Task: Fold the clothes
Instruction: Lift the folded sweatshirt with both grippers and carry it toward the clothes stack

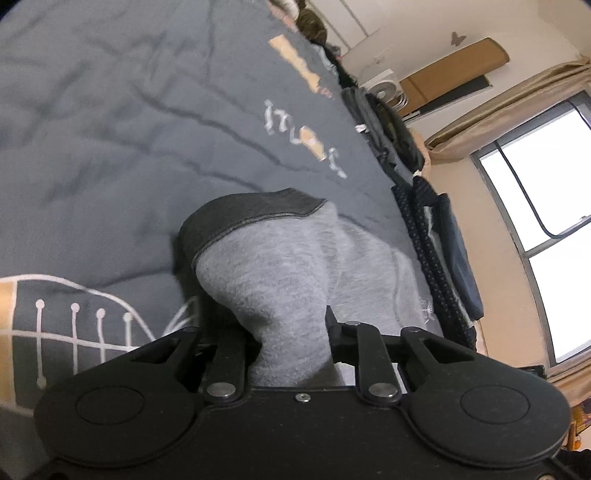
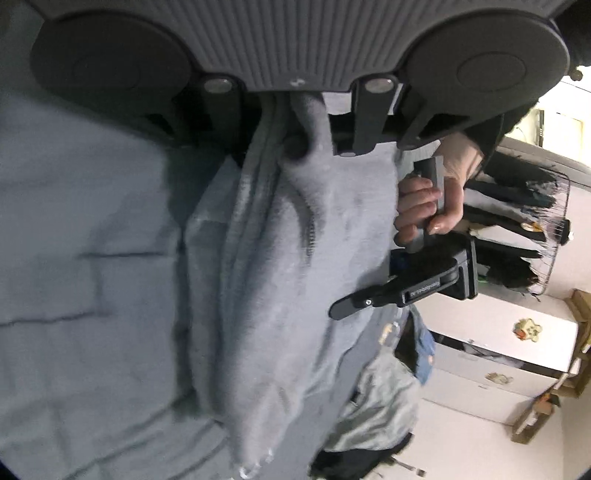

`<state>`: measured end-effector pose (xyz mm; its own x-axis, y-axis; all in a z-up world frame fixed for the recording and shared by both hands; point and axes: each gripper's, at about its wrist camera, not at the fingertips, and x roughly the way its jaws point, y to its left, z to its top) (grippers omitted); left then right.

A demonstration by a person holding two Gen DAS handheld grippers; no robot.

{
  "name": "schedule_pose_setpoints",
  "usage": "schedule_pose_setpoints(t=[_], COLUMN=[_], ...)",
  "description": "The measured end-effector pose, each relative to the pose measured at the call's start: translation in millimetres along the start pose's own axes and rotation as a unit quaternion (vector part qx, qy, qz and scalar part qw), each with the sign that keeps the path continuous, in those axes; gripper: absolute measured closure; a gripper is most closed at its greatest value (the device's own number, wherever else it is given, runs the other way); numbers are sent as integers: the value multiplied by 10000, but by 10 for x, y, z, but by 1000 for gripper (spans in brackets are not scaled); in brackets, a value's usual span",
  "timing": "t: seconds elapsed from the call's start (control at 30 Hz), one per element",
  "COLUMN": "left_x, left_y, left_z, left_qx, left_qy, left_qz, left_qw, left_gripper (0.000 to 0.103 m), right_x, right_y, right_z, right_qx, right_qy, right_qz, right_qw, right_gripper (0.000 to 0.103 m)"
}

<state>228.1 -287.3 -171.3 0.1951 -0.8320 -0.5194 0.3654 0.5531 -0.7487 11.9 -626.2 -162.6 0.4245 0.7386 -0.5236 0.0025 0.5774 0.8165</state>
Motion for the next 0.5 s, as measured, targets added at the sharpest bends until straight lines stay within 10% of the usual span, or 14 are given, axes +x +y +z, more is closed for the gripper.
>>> schedule_pose_setpoints(t=[0.5], left_x=[-400], left_y=[-1597], left_z=[-173], left_qx=[1043], left_qy=[-525], left_qz=[-81], left_qw=[9931], left_gripper=[84], right_x=[-984], right_y=[462], right_z=[-74], right_qx=[-214], right_qy=[-342], right_qz=[664], right_qw=[9970], right_gripper=[85])
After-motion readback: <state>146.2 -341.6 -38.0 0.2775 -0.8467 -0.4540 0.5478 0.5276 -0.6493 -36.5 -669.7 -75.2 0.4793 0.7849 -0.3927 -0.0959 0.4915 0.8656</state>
